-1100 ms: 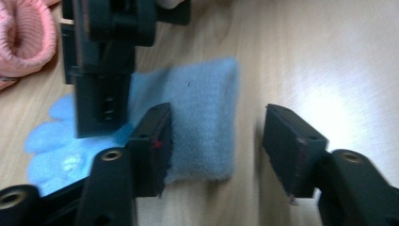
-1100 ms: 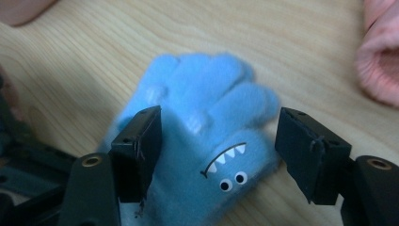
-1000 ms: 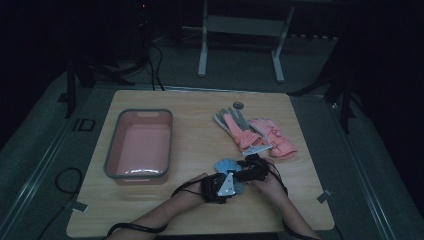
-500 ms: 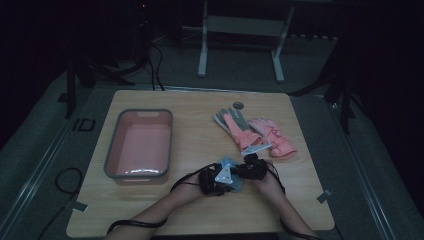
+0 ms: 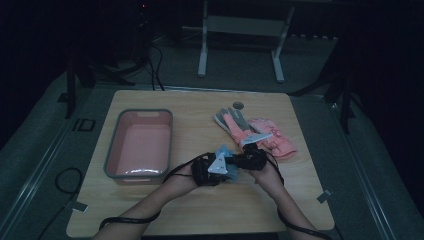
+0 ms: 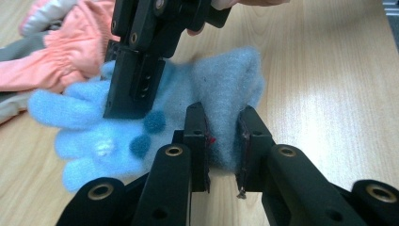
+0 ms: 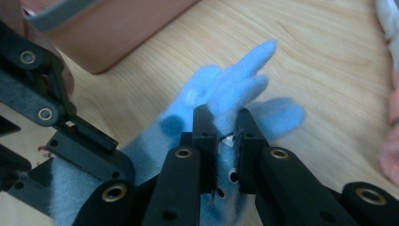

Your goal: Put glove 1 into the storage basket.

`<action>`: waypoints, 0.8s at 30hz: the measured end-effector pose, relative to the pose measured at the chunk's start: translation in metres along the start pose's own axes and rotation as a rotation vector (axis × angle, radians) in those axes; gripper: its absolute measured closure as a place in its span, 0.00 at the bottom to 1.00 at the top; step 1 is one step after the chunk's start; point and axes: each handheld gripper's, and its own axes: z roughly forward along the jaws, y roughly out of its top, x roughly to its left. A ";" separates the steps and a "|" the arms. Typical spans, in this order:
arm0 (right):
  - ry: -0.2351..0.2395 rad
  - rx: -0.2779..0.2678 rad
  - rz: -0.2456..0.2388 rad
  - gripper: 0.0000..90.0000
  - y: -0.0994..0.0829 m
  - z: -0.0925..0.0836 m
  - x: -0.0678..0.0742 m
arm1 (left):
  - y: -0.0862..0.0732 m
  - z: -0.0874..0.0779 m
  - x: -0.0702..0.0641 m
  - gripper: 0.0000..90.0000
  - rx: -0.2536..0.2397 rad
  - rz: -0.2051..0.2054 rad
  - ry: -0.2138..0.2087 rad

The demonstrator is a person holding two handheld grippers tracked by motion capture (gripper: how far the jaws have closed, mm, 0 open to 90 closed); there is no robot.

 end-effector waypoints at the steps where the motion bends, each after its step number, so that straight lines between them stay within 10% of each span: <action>1: 0.009 -0.007 0.000 0.92 0.003 -0.001 0.001 | 0.001 -0.004 0.001 0.87 0.003 0.001 0.002; 24: 0.088 -0.047 -0.103 0.92 0.078 0.014 0.030 | -0.003 -0.073 0.018 0.87 0.029 0.014 0.137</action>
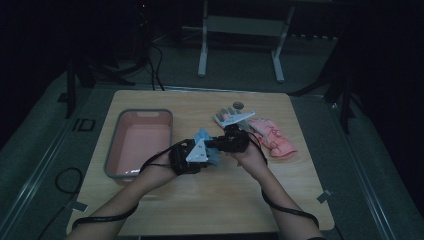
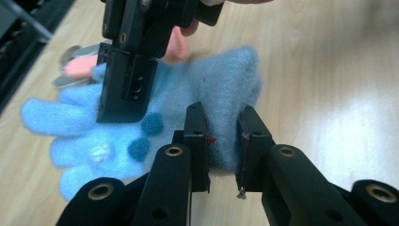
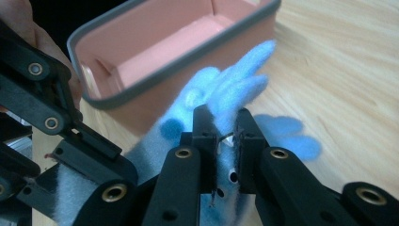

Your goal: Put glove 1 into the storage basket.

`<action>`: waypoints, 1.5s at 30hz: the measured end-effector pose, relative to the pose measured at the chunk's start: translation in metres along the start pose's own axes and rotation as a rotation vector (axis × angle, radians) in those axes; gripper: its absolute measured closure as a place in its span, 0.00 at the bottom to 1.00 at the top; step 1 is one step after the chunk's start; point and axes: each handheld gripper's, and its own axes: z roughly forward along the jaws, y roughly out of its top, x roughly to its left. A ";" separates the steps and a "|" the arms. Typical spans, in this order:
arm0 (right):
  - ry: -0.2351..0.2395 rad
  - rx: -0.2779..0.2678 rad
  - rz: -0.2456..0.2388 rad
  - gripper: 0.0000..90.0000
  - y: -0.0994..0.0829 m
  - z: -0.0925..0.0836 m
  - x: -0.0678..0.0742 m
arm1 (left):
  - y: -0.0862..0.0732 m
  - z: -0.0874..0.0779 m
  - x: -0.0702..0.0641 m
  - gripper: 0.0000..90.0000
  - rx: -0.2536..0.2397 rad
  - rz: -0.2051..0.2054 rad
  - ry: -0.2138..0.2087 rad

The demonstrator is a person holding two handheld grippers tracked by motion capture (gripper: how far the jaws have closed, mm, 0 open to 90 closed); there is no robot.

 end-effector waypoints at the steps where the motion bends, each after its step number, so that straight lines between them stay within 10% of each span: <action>1: 0.003 -0.003 -0.005 0.92 0.004 0.002 0.001 | -0.001 -0.004 0.002 0.87 0.007 0.000 0.003; 31: 0.126 0.009 -0.067 0.92 0.094 0.111 0.044 | -0.088 -0.087 0.042 0.86 0.106 -0.079 0.123; 45: 0.128 0.101 -0.023 0.91 0.089 0.174 0.039 | -0.140 -0.067 0.061 0.86 0.165 -0.147 0.056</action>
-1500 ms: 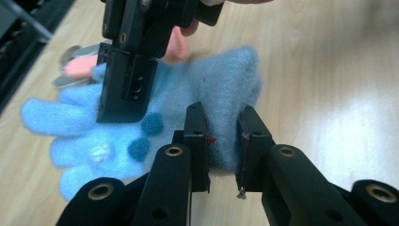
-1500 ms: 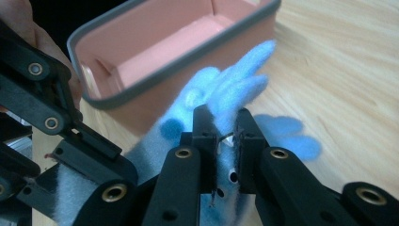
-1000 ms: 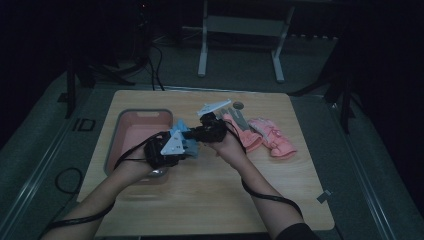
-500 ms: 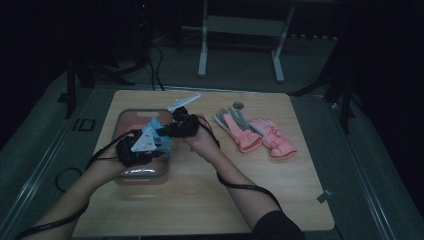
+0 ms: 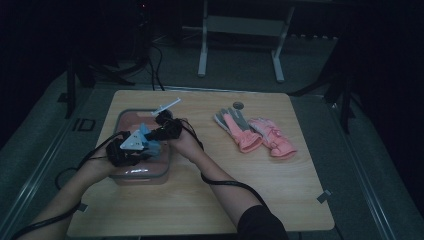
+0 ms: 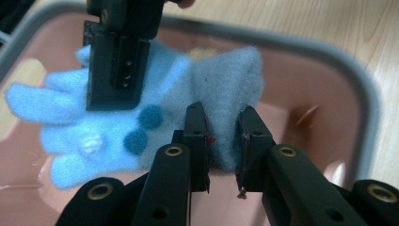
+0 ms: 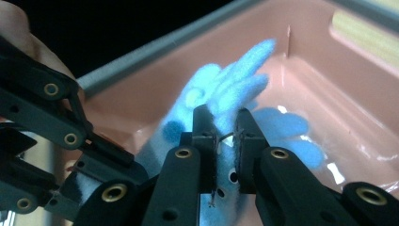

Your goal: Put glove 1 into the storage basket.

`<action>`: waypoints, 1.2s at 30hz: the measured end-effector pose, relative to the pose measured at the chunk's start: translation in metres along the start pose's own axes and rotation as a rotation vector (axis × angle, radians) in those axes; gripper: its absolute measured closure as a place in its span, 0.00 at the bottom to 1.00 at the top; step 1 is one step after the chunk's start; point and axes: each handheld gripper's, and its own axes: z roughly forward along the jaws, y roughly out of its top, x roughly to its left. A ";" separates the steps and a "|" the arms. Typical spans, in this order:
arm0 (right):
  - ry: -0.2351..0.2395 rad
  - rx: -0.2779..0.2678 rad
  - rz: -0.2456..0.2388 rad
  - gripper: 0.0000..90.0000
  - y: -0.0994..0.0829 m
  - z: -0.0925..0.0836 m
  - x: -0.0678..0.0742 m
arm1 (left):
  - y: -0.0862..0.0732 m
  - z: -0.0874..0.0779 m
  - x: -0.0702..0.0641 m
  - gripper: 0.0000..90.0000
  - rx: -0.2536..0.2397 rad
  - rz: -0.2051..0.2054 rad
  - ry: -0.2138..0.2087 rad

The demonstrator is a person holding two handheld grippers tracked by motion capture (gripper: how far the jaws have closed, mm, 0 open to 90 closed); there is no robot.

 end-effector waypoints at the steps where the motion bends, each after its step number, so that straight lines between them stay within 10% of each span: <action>1: -0.005 0.002 0.006 0.91 -0.001 0.003 -0.002 | -0.001 0.003 0.002 0.86 0.011 -0.002 -0.009; 8: -0.034 0.063 0.030 0.89 -0.001 0.015 -0.007 | -0.004 0.014 0.011 0.86 0.035 -0.010 -0.053; 15: -0.072 0.078 0.064 0.58 -0.001 0.010 -0.010 | -0.006 0.028 0.018 0.85 0.113 -0.022 -0.108; 23: -0.090 0.049 0.045 0.46 -0.004 0.000 -0.011 | -0.002 0.035 0.015 0.80 0.180 -0.015 -0.102; 30: -0.061 0.030 0.049 0.31 -0.012 -0.013 -0.008 | 0.001 0.029 0.011 0.31 0.150 -0.136 -0.050; 36: -0.008 0.021 0.007 0.23 -0.017 -0.029 -0.002 | 0.006 0.019 0.008 0.16 0.115 -0.189 -0.030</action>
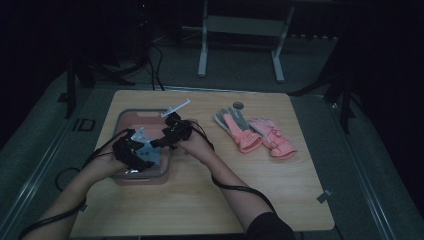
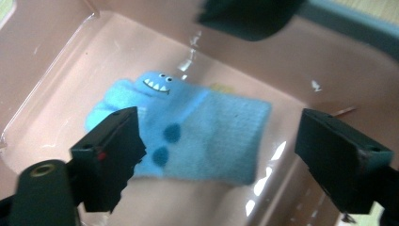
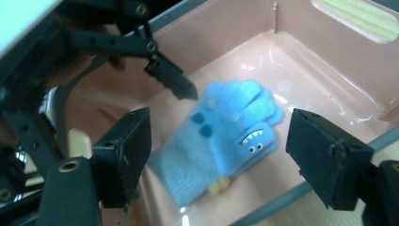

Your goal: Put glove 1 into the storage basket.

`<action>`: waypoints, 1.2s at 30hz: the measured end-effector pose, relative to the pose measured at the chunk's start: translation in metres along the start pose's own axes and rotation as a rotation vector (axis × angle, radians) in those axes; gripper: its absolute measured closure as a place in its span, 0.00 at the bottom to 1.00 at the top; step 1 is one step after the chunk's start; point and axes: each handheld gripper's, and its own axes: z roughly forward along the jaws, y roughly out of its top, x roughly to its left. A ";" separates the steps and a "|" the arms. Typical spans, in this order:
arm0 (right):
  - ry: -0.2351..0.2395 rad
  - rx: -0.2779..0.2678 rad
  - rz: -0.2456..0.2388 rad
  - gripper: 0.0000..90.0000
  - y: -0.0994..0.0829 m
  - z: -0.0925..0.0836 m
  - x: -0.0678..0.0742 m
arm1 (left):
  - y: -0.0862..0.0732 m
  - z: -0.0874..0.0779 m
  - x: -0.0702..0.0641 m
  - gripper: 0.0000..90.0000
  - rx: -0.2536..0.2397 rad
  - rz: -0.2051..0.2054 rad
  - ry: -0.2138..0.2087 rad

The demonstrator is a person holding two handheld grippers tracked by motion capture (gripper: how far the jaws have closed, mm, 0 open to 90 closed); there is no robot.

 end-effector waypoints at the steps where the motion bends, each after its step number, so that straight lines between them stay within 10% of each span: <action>1: 0.005 -0.004 -0.013 0.23 -0.002 -0.002 0.001 | 0.001 -0.002 -0.002 0.16 -0.007 -0.003 -0.008; 16: -0.025 -0.063 -0.044 0.22 -0.034 -0.051 -0.005 | 0.036 -0.009 -0.032 0.16 -0.092 0.033 -0.107; 36: -0.107 -0.050 0.008 0.15 -0.093 -0.110 -0.028 | 0.079 0.018 -0.091 0.16 -0.072 0.169 -0.154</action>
